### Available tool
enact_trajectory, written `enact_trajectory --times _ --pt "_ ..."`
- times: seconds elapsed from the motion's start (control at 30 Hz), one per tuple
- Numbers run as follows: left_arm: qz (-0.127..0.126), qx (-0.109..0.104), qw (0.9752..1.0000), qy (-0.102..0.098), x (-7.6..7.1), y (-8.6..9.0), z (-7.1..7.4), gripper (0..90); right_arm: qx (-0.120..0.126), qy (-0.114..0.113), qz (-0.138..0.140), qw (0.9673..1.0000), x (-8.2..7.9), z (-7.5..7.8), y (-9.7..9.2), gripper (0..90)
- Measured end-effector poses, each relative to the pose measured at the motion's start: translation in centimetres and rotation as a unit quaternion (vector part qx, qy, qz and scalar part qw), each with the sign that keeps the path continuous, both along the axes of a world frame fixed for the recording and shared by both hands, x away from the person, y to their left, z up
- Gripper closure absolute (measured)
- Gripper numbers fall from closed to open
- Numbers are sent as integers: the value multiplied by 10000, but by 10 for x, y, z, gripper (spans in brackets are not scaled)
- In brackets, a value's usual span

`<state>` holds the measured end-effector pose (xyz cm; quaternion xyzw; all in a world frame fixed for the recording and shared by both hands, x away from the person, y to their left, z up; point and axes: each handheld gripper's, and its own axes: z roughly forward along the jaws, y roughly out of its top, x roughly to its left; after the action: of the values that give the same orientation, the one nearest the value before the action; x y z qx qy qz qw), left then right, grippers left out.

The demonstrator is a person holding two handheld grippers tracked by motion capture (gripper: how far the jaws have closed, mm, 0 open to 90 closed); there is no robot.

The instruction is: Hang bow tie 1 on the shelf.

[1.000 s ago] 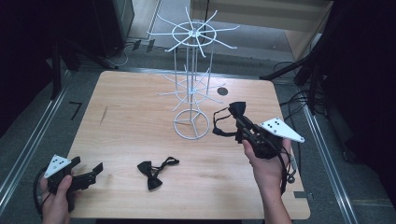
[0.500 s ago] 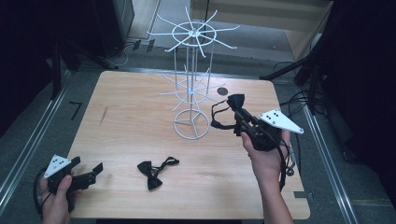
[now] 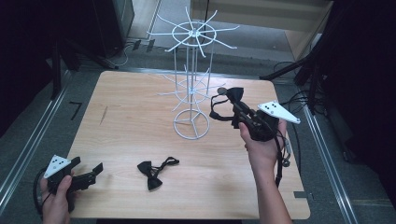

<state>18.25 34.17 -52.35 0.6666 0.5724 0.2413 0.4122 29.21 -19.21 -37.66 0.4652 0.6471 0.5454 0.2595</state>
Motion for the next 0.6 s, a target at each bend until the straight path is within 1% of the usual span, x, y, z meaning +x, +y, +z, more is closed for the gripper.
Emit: enact_trajectory --times 0.07,0.23,0.37,0.4,0.43,0.6 --pt "-5 -5 10000 2 0 0 0 73 12 8 4 10000 1 0 0 770" --pt "-5 -4 10000 -2 0 0 0 73 0 93 -57 9999 11 -4 4 770" --pt "-16 8 10000 2 0 0 0 73 -50 150 -69 9999 16 -10 7 770" --pt "-23 9 10000 5 0 0 0 73 -67 224 -78 9997 20 -14 11 771" --pt "-22 15 10000 2 0 0 0 73 -82 227 -66 9997 22 -16 12 771" --pt "-19 2 10000 9 0 0 0 73 -51 274 -89 9996 29 -22 20 771"
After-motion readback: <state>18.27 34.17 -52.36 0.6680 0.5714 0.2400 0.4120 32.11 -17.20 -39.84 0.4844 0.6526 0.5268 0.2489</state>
